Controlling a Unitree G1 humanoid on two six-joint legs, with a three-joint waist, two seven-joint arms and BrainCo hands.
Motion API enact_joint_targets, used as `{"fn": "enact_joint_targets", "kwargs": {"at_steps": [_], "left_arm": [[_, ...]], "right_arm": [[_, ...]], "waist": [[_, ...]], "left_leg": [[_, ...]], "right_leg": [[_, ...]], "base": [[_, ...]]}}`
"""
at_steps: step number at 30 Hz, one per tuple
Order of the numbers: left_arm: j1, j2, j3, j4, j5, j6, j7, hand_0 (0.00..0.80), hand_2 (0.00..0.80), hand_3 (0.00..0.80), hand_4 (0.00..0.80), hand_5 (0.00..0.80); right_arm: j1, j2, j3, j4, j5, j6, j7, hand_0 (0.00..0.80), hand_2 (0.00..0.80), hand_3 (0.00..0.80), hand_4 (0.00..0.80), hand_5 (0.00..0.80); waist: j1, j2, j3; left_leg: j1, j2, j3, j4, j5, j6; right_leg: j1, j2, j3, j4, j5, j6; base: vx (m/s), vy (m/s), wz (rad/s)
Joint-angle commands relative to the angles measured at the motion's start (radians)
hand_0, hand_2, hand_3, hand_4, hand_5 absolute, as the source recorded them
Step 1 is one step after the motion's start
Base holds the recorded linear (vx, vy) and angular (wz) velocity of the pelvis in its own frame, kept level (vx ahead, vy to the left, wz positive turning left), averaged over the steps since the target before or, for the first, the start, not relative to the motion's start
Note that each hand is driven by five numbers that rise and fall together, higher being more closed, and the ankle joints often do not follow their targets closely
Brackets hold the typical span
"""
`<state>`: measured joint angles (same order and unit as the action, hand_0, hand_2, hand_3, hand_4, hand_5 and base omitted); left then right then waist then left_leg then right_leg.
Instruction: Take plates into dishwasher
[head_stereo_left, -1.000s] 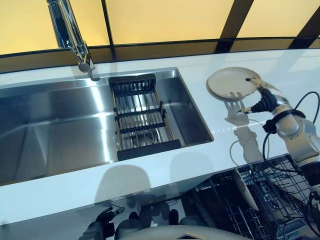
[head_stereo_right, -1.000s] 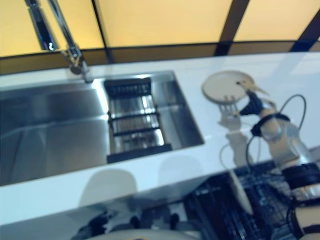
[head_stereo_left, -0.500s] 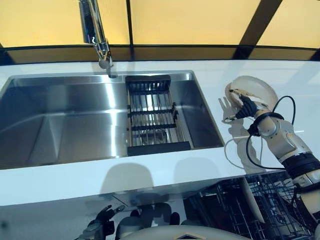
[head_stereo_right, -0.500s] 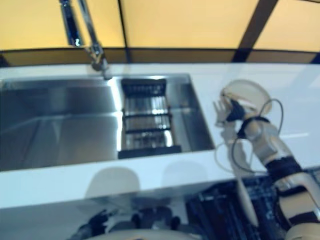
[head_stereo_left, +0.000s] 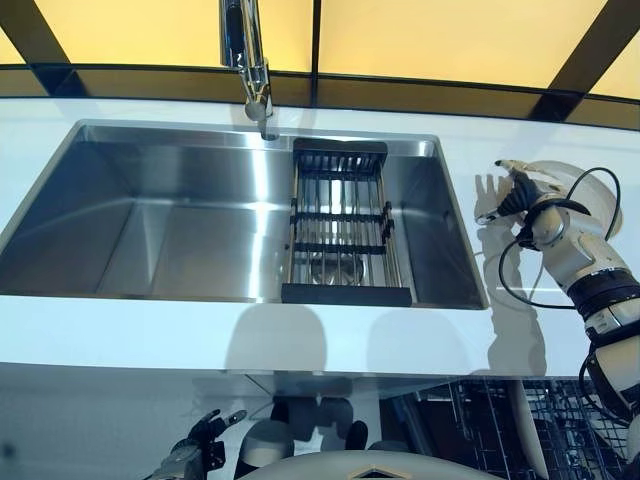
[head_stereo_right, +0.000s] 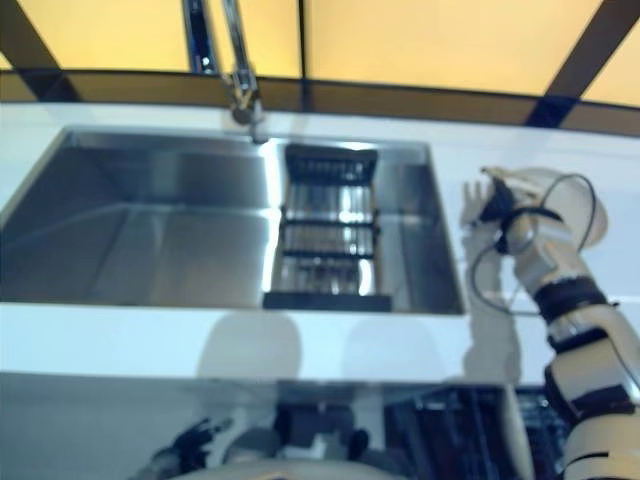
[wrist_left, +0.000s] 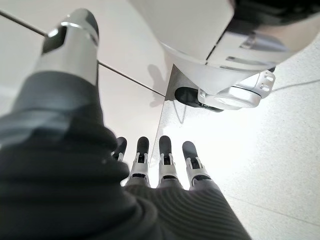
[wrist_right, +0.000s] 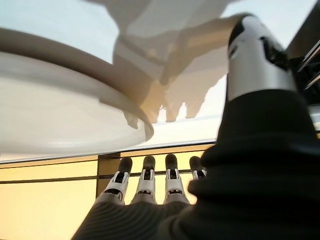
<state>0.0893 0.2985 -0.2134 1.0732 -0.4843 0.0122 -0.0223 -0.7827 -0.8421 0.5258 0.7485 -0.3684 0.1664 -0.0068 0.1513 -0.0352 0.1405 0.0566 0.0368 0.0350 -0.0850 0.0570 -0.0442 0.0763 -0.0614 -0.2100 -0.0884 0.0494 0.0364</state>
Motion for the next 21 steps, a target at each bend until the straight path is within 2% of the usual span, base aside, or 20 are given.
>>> {"fn": "enact_joint_targets", "kwargs": {"at_steps": [1,7,21], "left_arm": [[-0.069,0.040,-0.046,0.001,0.012,-0.024,-0.012,0.000,0.000,0.000,0.000,0.000],[-0.071,0.038,-0.038,0.004,0.014,-0.023,-0.013,0.000,0.000,0.000,0.000,0.000],[-0.063,0.019,-0.011,0.003,0.008,-0.016,0.006,0.000,0.000,0.000,0.000,0.000]], "right_arm": [[-0.141,-0.080,0.072,0.046,0.020,0.023,-0.051,0.000,0.000,0.000,0.000,0.000],[-0.092,-0.104,0.040,0.009,0.026,0.003,-0.052,0.000,0.000,0.000,0.000,0.000],[0.112,-0.124,-0.096,-0.130,0.030,0.022,0.005,0.000,0.000,0.000,0.000,0.000]], "waist": [[0.014,-0.028,0.017],[-0.011,-0.031,0.010],[-0.079,-0.043,-0.007]], "left_leg": [[0.003,0.030,-0.025,-0.002,-0.043,-0.016],[0.010,0.033,-0.008,-0.002,-0.050,-0.015],[0.041,0.046,0.043,-0.002,-0.066,-0.016]], "right_leg": [[-0.004,-0.109,0.027,0.001,0.040,0.126],[-0.007,-0.106,0.043,0.001,0.039,0.126],[-0.003,-0.092,0.092,0.001,0.035,0.126]], "base": [[0.000,0.000,0.00],[0.000,0.000,0.00],[0.005,0.004,-0.09]]}}
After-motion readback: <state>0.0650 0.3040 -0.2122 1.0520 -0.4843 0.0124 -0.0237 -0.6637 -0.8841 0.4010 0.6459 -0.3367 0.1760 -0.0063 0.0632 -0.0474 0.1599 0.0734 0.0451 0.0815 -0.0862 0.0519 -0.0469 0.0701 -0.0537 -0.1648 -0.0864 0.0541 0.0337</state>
